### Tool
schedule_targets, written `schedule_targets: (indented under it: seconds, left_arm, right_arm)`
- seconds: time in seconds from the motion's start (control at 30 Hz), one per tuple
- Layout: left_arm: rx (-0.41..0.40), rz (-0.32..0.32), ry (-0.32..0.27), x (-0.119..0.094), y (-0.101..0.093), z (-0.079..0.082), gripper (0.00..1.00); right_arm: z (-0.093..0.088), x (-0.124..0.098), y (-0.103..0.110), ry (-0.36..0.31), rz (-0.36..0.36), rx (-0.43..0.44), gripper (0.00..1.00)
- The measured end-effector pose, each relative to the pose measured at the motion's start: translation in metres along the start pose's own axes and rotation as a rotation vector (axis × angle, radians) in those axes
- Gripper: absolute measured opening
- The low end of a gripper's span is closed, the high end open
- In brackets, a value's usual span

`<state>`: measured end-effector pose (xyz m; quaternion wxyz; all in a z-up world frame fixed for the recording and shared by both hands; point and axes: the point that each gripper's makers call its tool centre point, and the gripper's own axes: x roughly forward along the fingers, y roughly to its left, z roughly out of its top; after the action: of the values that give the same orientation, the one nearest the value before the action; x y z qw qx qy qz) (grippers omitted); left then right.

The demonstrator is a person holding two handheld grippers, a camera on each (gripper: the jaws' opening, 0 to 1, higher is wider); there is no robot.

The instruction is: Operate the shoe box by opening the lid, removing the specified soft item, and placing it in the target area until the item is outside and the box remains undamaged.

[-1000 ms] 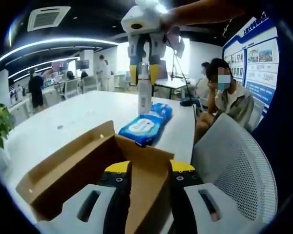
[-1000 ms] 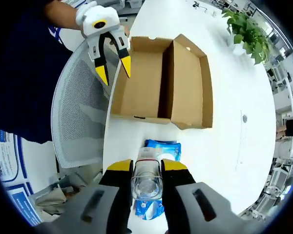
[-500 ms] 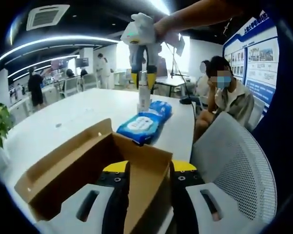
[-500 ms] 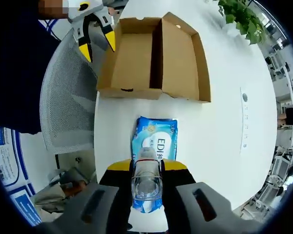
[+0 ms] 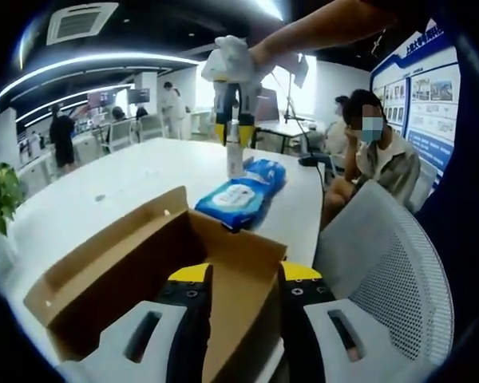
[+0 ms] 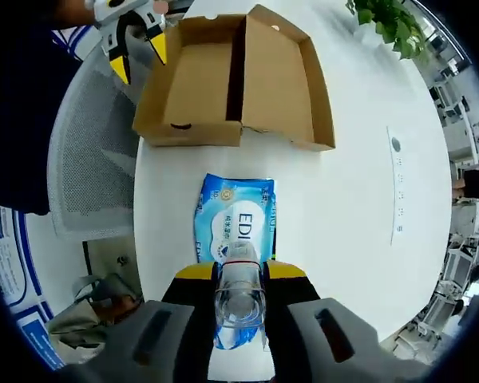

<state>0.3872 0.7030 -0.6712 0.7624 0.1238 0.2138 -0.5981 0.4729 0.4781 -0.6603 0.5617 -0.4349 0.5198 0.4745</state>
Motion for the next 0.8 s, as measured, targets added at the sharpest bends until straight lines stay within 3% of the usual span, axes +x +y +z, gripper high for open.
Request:
schedule_targets:
  seconds: [0.8]
  left_arm:
    - [-0.019,0.015,0.022,0.001,0.009,-0.002,0.29]
  right_arm:
    - [-0.004,0.027,-0.053,-0.005,-0.026,0.011,0.19]
